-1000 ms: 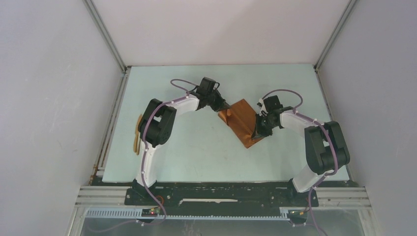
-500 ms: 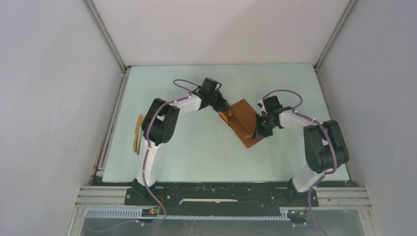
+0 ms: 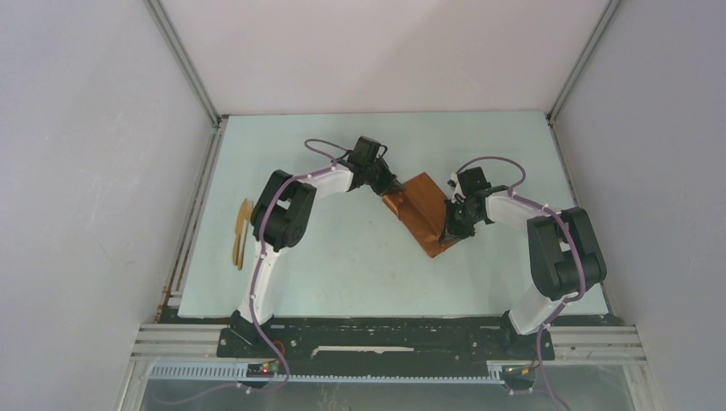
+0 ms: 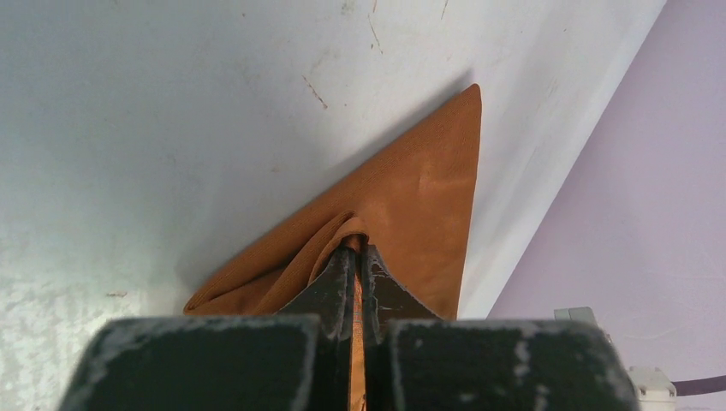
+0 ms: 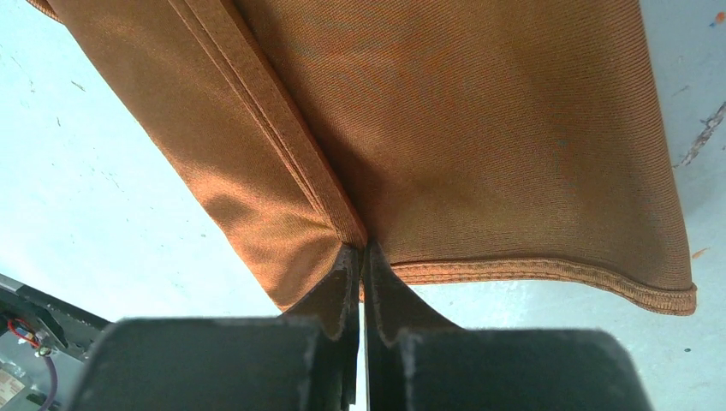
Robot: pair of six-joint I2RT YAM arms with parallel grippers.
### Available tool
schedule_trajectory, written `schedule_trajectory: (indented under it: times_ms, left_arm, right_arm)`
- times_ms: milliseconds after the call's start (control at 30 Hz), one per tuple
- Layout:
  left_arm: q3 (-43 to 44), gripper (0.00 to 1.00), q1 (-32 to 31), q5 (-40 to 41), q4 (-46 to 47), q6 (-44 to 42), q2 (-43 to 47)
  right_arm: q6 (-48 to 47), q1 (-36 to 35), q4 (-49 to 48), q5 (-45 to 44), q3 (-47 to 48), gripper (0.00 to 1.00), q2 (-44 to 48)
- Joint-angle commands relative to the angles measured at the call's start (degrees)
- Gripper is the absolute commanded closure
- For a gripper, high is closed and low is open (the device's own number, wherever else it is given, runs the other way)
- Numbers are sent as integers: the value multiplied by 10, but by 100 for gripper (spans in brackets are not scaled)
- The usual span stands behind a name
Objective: Fold the napkin into a case and place the utensils inside
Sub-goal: Fold the lower triangle-folded napkin at the center of the board.
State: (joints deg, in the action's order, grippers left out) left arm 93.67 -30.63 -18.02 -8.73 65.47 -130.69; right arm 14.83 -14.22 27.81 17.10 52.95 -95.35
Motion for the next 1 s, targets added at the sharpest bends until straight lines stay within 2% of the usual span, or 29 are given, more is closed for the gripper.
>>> schedule_trajectory:
  times_ms: [0,167,333,400,467,567,633,733,867,967]
  left_arm:
    - [35,100,3,13,8,-12,-12]
    - [38,100,3,13,8,-10,-21]
    - [34,100,4,13,7,-9,-24]
    - [31,100,5,16,7,-9,-24]
    - [31,100,5,15,7,-9,-24]
    - [30,100,6,13,6,-9,-25]
    - [29,100,6,13,7,-9,-25]
    - [29,100,6,12,8,-8,-25]
    - [29,100,6,13,9,-9,-23]
    - [30,100,6,11,9,-7,-24]
  right_arm:
    - [-14,4,21,-16,11,98,-6]
    - [-13,2,21,-24,12,95,-1]
    - [-12,-10,48,-68,31,88,7]
    - [-9,-18,72,-120,46,80,24]
    - [-7,-20,94,-159,59,68,53]
    - [-5,-27,105,-184,62,54,91]
    - [-5,-26,91,-139,59,51,101]
    - [8,-31,31,6,49,50,95]
    - [36,-31,-42,137,48,50,43]
    - [34,-16,-54,144,47,54,5]
